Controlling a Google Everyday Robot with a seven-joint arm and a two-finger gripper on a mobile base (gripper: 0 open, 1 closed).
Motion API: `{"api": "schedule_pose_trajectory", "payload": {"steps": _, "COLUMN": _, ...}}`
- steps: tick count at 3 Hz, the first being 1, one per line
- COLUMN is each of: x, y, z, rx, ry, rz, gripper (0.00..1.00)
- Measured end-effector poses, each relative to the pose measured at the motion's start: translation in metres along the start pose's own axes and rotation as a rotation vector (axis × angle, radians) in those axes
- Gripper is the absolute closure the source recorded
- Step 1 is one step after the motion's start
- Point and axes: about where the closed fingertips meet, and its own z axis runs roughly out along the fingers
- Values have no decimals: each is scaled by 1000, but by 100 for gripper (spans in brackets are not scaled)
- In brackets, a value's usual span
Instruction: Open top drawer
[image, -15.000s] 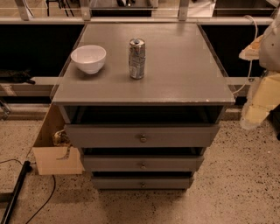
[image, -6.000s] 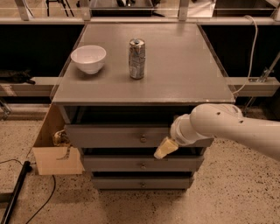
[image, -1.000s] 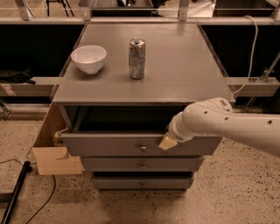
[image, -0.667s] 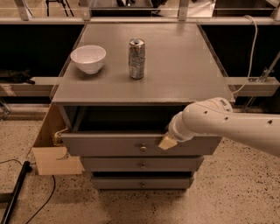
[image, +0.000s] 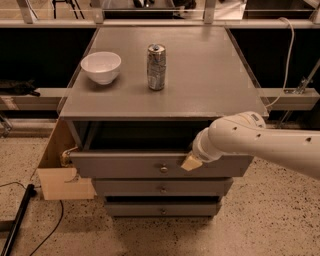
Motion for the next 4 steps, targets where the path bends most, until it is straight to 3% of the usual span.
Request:
{"api": "schedule_pose_trajectory", "payload": {"steps": 1, "x": 0, "y": 0, "z": 0, "rx": 0, "ry": 0, "rz": 0, "gripper": 17}}
{"api": "schedule_pose_trajectory", "payload": {"steps": 2, "x": 0, "y": 0, "z": 0, "rx": 0, "ry": 0, "rz": 0, "gripper": 0}}
{"api": "schedule_pose_trajectory", "payload": {"steps": 4, "x": 15, "y": 15, "z": -8, "rx": -24, "ry": 7, "rz": -16, "gripper": 0}}
